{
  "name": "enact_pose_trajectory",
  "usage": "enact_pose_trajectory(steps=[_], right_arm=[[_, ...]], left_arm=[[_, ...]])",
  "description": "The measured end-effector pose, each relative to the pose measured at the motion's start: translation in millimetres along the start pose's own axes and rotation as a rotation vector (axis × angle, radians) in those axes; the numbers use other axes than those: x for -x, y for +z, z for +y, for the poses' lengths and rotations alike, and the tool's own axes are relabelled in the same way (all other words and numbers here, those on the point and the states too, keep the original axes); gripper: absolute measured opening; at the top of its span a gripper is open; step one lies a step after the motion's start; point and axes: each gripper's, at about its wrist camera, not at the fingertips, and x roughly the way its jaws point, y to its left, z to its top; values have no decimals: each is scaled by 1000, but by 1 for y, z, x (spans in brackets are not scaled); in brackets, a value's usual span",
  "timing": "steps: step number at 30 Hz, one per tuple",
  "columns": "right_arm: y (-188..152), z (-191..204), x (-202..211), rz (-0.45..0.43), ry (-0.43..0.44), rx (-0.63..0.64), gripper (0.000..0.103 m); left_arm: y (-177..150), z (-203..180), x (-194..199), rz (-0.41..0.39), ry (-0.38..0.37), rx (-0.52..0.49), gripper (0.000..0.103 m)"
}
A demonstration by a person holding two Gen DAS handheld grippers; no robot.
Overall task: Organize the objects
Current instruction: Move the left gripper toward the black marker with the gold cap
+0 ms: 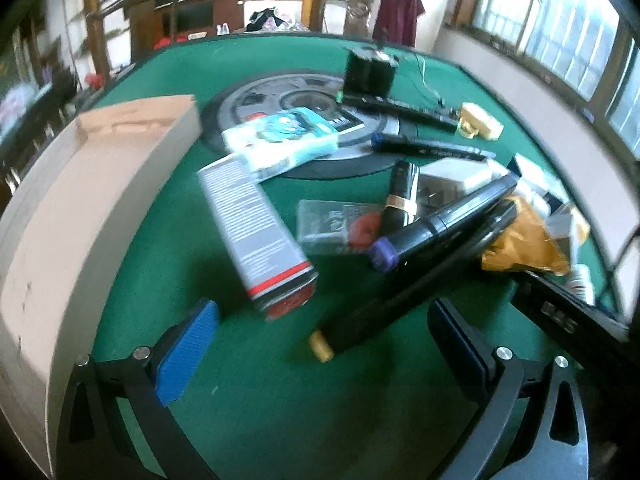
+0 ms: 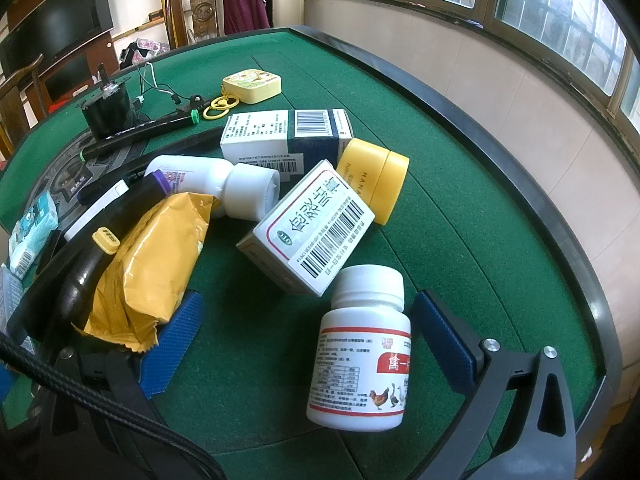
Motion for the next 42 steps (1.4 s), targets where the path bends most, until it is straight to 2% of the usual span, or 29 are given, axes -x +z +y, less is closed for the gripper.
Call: enact_pose_trajectory(steps=[3, 6, 9, 11, 13, 16, 18, 21, 25, 26, 27, 29, 31, 32, 33, 35, 36, 39, 42], right_arm=[[0, 1, 0, 0, 0, -1, 103], [-1, -1, -1, 3, -1, -4, 103], [7, 2, -3, 56, 40, 44, 103], [6, 1, -3, 60, 39, 46, 103], [6, 4, -4, 71, 46, 71, 103], [9, 3, -4, 123, 72, 105, 103], [8, -5, 7, 86, 116, 81, 103], [7, -18, 43, -74, 162, 61, 103], [9, -38, 93, -432, 184, 9, 103], [11, -41, 91, -466, 205, 6, 103], [16, -41, 87, -449, 220, 11, 103], [29, -45, 62, -313, 245, 6, 103], [32, -59, 36, -232, 335, -70, 103], [27, -63, 32, -221, 356, -93, 103], [24, -70, 27, -215, 364, -119, 103], [19, -79, 22, -195, 381, -158, 103], [21, -79, 28, -196, 406, -173, 103], [22, -82, 35, -224, 413, -177, 103], [21, -79, 34, -207, 430, -158, 103]], left_arm=[[-5, 12, 25, -61, -19, 13, 101], [-9, 23, 53, -165, -26, 18, 101], [-13, 30, 77, -284, -6, -11, 101], [-12, 33, 83, -325, -11, -48, 102], [-8, 36, 79, -305, -32, -79, 101], [-5, 36, 72, -234, -135, -127, 101], [-5, 30, 68, -212, -160, -163, 101], [-6, 19, 73, -240, -142, -221, 101], [-2, -2, 72, -249, -140, -297, 101], [1, -8, 69, -242, -140, -313, 101], [2, -12, 65, -235, -141, -323, 101], [6, -23, 57, -207, -153, -355, 99], [9, -32, 48, -169, -192, -395, 86], [10, -37, 44, -148, -212, -414, 80], [11, -41, 41, -125, -231, -432, 66], [15, -50, 31, -73, -251, -463, 53], [17, -55, 28, -59, -255, -473, 49], [18, -65, 23, -56, -243, -499, 49], [15, -73, 16, -34, -244, -515, 49]])
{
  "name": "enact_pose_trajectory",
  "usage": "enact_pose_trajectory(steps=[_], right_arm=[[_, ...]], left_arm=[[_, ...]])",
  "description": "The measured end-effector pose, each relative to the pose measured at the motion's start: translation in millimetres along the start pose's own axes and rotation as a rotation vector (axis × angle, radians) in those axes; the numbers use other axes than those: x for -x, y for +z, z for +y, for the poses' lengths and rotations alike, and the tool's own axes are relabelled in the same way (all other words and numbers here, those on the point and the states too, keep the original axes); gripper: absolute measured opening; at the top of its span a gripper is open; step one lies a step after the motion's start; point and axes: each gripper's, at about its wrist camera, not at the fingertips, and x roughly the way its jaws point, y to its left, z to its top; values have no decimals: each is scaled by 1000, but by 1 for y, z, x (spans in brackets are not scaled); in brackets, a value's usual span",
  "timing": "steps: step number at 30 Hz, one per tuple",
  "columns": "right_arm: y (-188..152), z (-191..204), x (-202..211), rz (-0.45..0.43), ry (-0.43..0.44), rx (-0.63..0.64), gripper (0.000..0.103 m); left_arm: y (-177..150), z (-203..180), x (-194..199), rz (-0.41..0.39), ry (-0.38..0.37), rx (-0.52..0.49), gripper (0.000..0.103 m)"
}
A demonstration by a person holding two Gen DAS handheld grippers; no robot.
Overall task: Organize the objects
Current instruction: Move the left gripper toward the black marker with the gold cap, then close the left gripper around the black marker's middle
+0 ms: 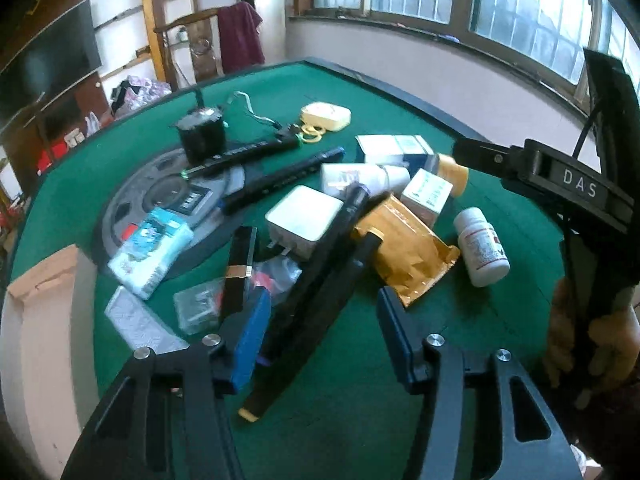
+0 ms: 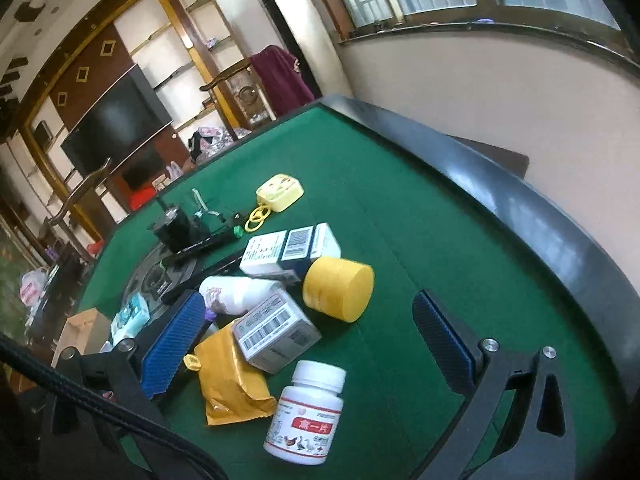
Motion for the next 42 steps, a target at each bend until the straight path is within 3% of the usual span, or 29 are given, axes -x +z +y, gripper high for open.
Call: enact_pose_trajectory(steps=[5, 10, 18, 25, 30, 33, 35, 38, 40, 41, 42], right_arm=[[-1, 3, -2, 16, 5, 27, 103], [-4, 3, -5, 36, 6, 24, 103], [-4, 2, -8, 44, -1, 21, 103], [-5, 0, -12, 60, -5, 14, 103], [-5, -1, -11, 60, -8, 10, 103], [-5, -1, -11, 61, -9, 10, 103], [-5, -1, -12, 64, -9, 9, 103], [-6, -2, -12, 68, -9, 5, 103], [-6, -3, -12, 68, -11, 3, 103], [-6, -3, -12, 69, -12, 2, 103], [-6, -3, -12, 68, -13, 1, 103]], left_arm=[[-6, -15, -14, 62, -17, -46, 49], [-18, -25, -13, 140, -199, -18, 49], [-30, -25, 4, 108, -160, -61, 50], [-46, -39, 7, 133, -104, -217, 50], [-51, -45, 12, 171, -109, -142, 51], [-57, -48, 22, 193, -246, -27, 51], [-61, -51, 26, 197, -286, 14, 51], [-65, -60, 30, 173, -233, -13, 52], [-70, -74, 32, 156, -127, -62, 53], [-67, -75, 25, 153, -60, -92, 56], [-69, -81, 23, 140, 5, -118, 68]])
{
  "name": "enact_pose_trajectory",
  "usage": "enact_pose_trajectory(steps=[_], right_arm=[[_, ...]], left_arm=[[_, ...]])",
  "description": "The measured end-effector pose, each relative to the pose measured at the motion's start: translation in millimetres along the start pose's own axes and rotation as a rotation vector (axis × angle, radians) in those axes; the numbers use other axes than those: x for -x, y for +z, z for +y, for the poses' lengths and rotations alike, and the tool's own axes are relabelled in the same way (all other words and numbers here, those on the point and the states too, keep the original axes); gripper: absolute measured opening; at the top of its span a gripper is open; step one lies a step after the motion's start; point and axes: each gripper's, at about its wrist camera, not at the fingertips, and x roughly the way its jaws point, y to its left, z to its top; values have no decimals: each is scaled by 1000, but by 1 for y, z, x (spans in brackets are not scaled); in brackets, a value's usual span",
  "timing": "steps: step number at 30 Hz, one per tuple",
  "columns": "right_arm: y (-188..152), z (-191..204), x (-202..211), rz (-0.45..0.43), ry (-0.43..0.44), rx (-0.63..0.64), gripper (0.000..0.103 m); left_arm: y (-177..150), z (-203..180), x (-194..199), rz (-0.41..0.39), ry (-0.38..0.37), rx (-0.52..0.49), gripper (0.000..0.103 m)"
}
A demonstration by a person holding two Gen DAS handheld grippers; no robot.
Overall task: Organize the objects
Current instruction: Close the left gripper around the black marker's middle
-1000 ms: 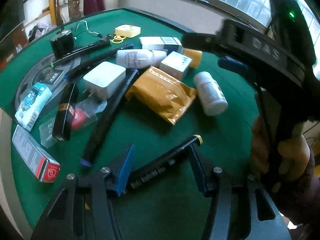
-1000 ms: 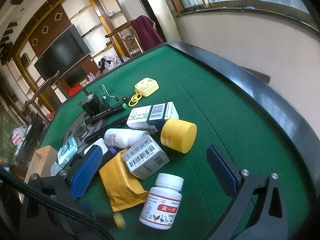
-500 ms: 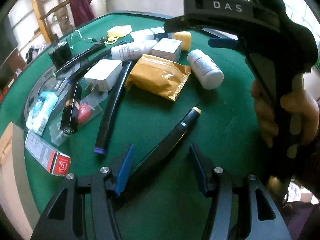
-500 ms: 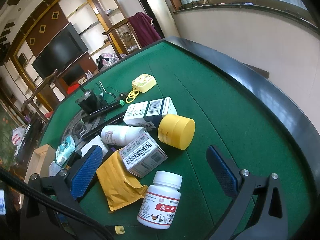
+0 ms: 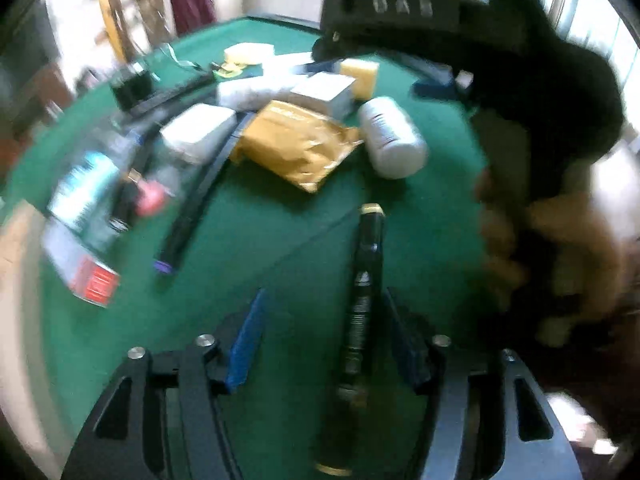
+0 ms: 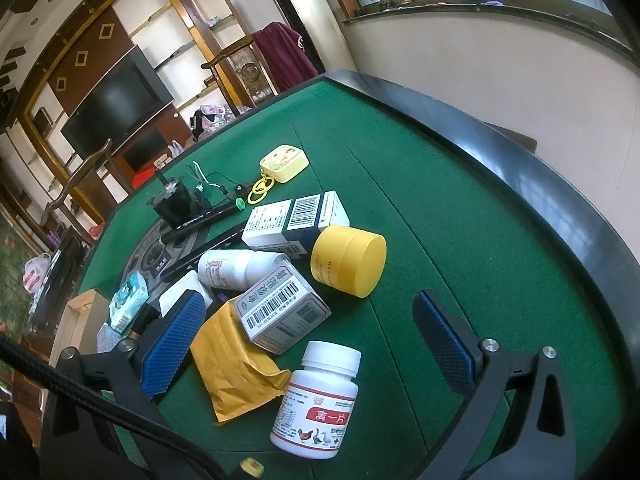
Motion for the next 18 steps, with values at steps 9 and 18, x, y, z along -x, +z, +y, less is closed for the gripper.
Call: enact_pose_trajectory(steps=[9, 18], right_arm=[[-1, 0, -1, 2, -27, 3, 103], [-5, 3, 2, -8, -73, 29, 103]], left_arm=[[-3, 0, -4, -43, 47, 120, 74], [-6, -1, 1, -70, 45, 144, 74]])
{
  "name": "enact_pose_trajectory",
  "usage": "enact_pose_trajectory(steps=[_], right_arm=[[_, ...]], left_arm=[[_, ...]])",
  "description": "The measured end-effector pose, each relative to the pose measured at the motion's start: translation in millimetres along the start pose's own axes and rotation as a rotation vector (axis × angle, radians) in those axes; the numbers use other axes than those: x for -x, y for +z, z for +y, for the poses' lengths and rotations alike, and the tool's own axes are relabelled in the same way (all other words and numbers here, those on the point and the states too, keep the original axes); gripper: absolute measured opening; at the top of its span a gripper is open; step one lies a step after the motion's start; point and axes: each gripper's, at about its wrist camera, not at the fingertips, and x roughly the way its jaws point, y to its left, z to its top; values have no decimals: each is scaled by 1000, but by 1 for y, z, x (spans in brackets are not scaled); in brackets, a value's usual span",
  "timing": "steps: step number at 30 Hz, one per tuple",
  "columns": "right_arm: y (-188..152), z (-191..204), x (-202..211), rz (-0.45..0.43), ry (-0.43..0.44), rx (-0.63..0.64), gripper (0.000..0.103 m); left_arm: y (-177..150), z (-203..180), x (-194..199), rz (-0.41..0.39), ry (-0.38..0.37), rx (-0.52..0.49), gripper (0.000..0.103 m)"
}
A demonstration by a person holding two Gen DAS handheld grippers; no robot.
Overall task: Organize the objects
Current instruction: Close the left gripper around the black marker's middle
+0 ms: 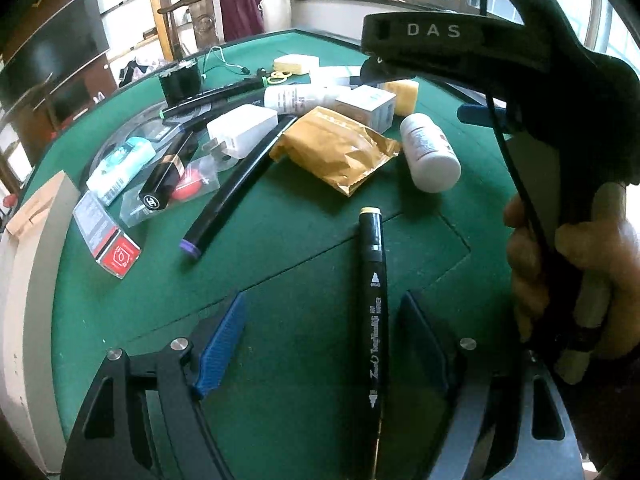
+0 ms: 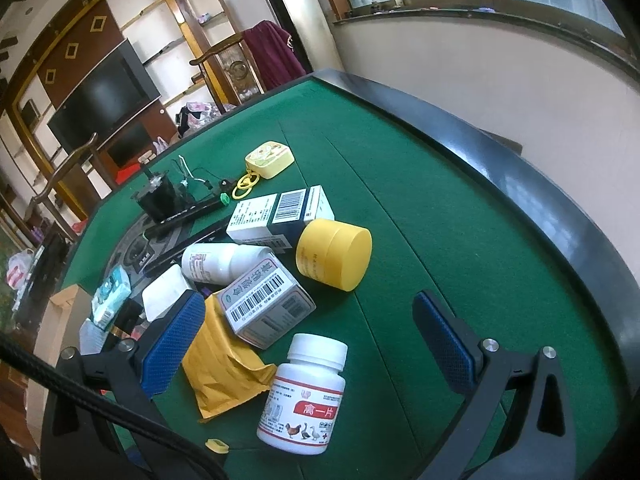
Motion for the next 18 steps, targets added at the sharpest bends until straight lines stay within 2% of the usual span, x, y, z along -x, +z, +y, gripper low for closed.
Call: enact_pose_trajectory(steps=[18], right_arm=[[-8, 7, 38, 5, -59, 79, 103]], left_arm=[[2, 6, -7, 1, -6, -10, 75]])
